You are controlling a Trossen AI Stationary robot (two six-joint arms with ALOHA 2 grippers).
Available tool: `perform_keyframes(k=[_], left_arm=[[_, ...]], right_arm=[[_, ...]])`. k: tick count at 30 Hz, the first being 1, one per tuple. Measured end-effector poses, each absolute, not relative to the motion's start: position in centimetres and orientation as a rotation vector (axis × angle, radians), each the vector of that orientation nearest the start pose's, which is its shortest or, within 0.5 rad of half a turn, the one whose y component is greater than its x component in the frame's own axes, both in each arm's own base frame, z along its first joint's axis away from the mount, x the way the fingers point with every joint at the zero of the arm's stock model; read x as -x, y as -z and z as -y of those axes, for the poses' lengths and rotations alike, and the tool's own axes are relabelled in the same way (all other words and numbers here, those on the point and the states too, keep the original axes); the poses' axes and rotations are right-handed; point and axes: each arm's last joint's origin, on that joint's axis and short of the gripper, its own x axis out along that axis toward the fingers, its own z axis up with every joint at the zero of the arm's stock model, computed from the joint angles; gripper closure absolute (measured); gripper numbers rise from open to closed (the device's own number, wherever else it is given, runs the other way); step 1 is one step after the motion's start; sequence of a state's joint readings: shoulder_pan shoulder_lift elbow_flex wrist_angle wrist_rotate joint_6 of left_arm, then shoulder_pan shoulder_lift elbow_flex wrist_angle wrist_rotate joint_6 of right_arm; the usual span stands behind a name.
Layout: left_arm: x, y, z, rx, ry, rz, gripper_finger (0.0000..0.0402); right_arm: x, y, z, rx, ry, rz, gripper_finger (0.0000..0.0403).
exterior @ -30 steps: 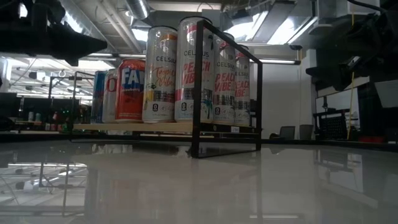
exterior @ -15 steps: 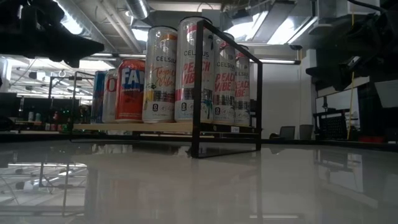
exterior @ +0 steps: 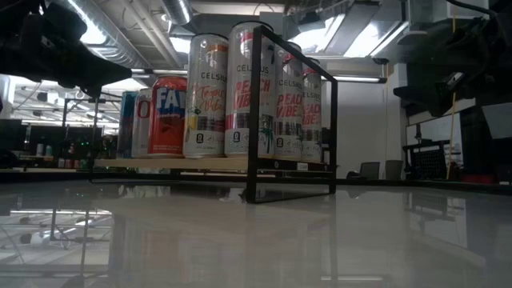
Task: Place canned beverage on shelf
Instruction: Return to Home Position
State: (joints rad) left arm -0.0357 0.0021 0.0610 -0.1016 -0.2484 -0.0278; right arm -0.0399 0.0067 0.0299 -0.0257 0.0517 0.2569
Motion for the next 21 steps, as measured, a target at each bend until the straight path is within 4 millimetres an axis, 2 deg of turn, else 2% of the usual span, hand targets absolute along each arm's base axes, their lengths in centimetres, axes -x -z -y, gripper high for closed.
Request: perform_keyframes(k=[7,12,21], left_arm=[[-9.33,-17.37,-0.41,0.042,-0.224,-0.029,0.0401],[-9.64,-17.09,-0.43,0.027,-0.234,0.057,0.0401],[-9.66,-17.06,-0.46,0.006,-0.243,0.053,0.0401]], right_arm=[[-9.61,-17.07,0.53,-0.257,0.091,0.010,0.0022],[-9.61,-17.07,0.53,-0.257,0.091,0.009,0.0022],[-9.61,-17.07,0.53,-0.257,0.091,0.009,0.0022]])
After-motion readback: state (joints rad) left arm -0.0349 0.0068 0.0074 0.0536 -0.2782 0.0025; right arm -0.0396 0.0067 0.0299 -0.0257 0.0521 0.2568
